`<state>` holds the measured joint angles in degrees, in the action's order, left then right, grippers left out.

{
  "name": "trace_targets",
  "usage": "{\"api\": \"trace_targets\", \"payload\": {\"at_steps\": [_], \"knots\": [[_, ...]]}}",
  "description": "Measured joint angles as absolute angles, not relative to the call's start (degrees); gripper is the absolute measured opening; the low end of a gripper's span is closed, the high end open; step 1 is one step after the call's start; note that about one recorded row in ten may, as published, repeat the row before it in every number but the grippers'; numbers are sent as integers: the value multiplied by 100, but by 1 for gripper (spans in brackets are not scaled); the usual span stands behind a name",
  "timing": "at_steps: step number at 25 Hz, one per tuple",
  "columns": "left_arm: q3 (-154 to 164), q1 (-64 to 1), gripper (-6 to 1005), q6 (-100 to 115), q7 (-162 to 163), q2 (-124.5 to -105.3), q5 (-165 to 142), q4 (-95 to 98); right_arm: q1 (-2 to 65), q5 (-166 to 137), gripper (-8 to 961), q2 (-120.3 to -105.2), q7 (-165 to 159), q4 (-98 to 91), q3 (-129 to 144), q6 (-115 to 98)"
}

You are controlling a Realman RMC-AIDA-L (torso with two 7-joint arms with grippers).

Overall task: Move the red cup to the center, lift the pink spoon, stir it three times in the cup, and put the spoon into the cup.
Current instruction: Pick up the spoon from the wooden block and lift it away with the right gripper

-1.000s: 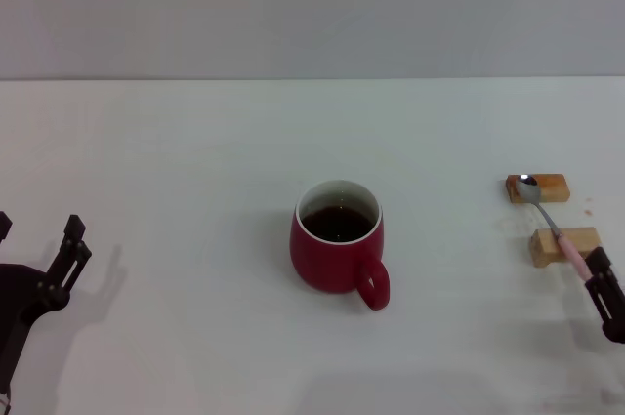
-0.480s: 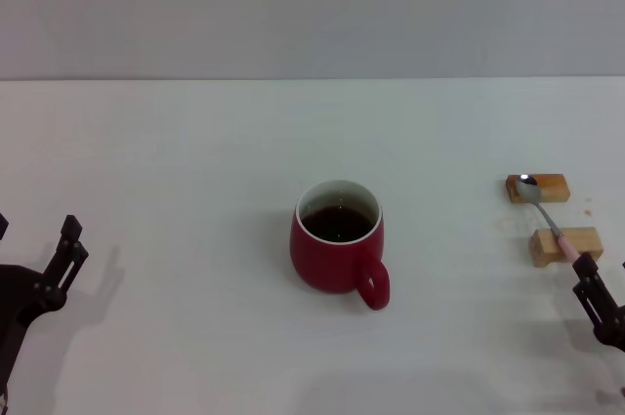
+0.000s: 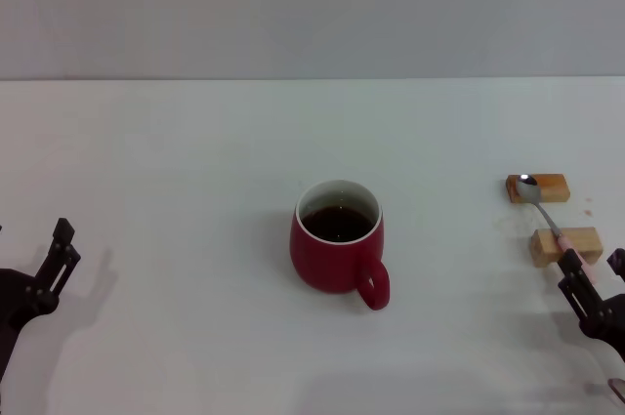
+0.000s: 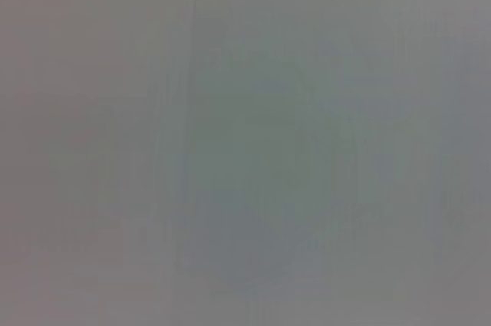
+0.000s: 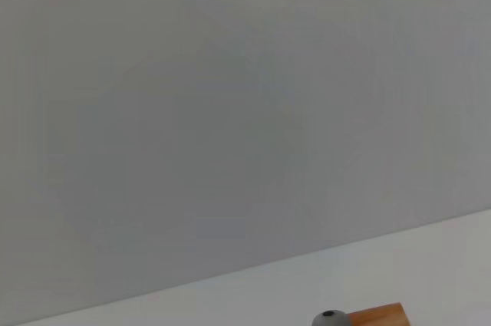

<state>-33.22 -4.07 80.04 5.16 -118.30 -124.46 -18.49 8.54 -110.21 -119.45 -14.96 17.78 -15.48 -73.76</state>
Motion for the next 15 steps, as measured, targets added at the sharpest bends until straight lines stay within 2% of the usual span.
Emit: {"api": "trace_targets", "payload": {"at_steps": [15], "knots": [[-3322, -404, 859, 8016, 519, -11839, -12436, -1784, 934, -11021, 588, -11944, -1479, 1773, -1582, -7143]]}}
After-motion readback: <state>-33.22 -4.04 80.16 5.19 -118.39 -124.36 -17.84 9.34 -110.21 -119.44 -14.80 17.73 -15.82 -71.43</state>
